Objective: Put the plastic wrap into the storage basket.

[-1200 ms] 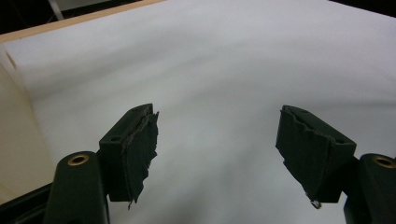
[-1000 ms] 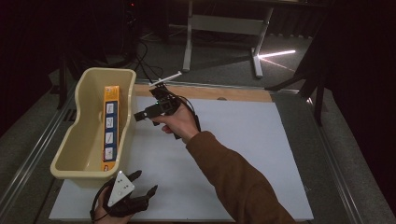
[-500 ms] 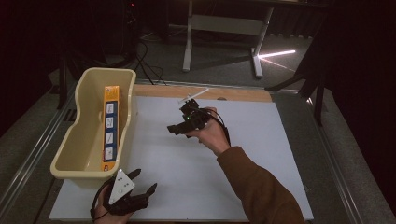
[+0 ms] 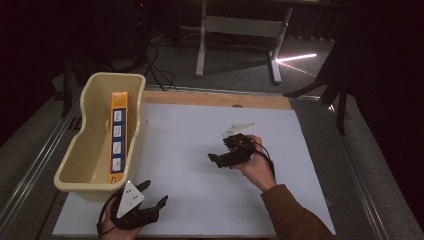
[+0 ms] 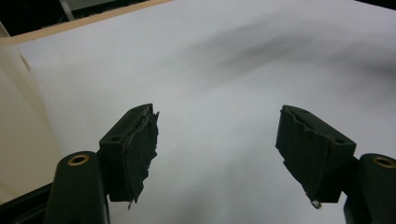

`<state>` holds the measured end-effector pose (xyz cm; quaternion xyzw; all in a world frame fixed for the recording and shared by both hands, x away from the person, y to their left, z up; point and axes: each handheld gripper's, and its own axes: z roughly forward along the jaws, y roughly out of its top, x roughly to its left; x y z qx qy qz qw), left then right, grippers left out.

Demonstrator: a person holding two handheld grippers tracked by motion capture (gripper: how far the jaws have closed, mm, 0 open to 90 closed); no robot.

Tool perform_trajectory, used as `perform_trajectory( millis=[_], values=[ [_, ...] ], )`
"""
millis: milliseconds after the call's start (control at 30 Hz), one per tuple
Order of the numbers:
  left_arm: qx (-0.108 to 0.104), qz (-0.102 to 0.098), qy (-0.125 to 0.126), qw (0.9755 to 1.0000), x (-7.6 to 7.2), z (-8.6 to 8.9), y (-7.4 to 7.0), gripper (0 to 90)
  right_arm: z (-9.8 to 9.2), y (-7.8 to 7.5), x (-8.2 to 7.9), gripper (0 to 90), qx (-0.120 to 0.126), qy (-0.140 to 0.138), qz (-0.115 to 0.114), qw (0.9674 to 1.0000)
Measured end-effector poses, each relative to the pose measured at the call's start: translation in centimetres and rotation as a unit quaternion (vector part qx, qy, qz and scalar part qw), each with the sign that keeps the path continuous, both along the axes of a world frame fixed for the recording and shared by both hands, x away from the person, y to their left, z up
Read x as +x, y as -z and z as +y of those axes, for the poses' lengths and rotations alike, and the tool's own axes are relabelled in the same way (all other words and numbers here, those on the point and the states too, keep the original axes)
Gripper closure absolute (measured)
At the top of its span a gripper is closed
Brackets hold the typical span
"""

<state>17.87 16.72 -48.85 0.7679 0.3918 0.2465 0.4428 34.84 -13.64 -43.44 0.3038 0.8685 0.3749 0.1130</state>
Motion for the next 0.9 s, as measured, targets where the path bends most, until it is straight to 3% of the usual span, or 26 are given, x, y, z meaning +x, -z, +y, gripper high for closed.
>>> perform_trajectory(
  millis=[300, 400, 567, 900],
  values=[
    [0.002, 0.004, 0.0, 1.0, 0.2, -0.1, 0.2, 28.5, -5.0, 3.1, -3.5, 21.9, 0.02, 0.032, -0.033, 0.9987],
    [0.001, 0.006, 0.001, 1.0, 0.4, -0.2, 0.3, 28.5, -6.9, 4.0, -4.3, 23.0, 0.049, 0.054, -0.036, 0.9967],
    [0.003, 0.006, 0.003, 1.0, 0.5, -0.5, 0.4, 28.1, -9.1, 5.4, -5.0, 23.1, 0.076, 0.079, -0.034, 0.9934],
    [-0.003, 0.011, 0.0, 0.9999, 0.8, -0.6, 0.7, 28.1, -12.0, 5.3, -7.4, 22.8, 0.076, 0.11, -0.08, 0.9878]
  ],
)
